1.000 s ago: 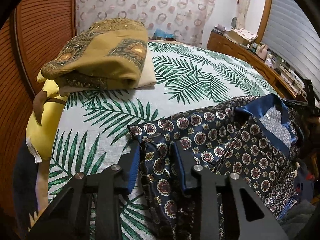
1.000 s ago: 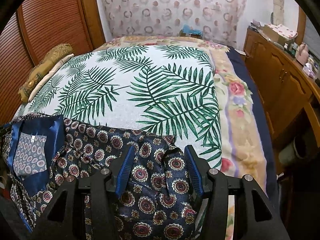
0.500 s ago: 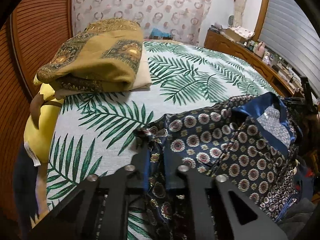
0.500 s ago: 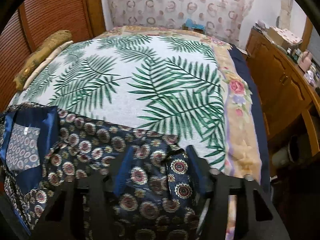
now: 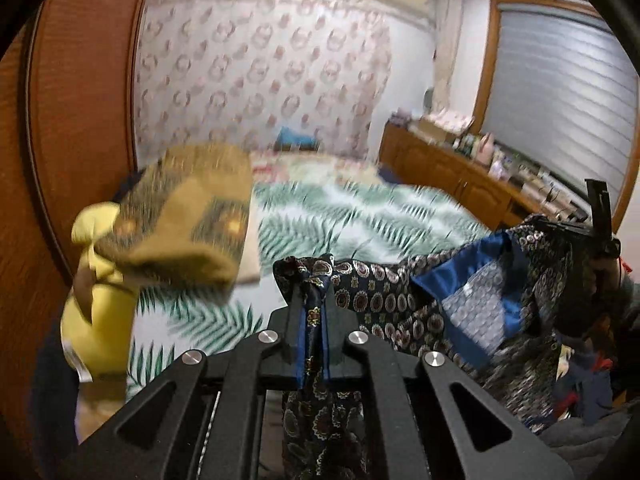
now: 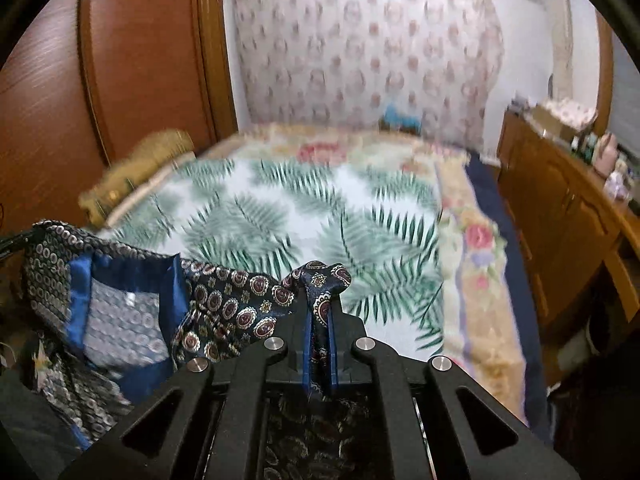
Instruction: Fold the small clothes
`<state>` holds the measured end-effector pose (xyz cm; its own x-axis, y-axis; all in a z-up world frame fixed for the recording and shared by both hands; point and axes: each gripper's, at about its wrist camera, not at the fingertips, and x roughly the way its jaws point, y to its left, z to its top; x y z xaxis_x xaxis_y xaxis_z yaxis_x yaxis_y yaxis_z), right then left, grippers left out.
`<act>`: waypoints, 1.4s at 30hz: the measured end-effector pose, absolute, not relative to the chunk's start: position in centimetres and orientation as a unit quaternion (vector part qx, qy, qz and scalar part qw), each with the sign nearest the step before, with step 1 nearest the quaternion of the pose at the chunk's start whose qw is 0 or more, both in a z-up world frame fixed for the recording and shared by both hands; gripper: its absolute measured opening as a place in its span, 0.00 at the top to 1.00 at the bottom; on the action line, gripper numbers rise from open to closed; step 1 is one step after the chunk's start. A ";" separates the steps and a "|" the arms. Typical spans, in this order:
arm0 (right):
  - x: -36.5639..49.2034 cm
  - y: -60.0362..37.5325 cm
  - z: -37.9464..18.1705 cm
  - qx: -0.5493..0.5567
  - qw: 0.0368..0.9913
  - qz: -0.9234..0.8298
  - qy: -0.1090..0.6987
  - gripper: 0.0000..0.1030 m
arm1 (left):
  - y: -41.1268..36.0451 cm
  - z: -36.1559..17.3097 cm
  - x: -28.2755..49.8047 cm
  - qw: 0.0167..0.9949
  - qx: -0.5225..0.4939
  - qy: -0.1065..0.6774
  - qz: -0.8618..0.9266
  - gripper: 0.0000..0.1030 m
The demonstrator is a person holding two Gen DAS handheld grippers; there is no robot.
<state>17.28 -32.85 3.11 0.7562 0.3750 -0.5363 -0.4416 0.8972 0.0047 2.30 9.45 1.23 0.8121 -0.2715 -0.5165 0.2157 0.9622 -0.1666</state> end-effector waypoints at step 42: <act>24.2 -30.2 -2.4 -0.044 0.930 0.143 0.336 0.53 | 6.0 -1.2 18.2 0.930 0.009 0.346 -0.124 0.24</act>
<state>24.16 -30.17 -2.43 0.7338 0.2374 -0.6366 -0.2958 0.9551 0.0152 18.20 6.01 -1.19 0.7290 -0.2248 -0.6465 0.2375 0.9689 -0.0691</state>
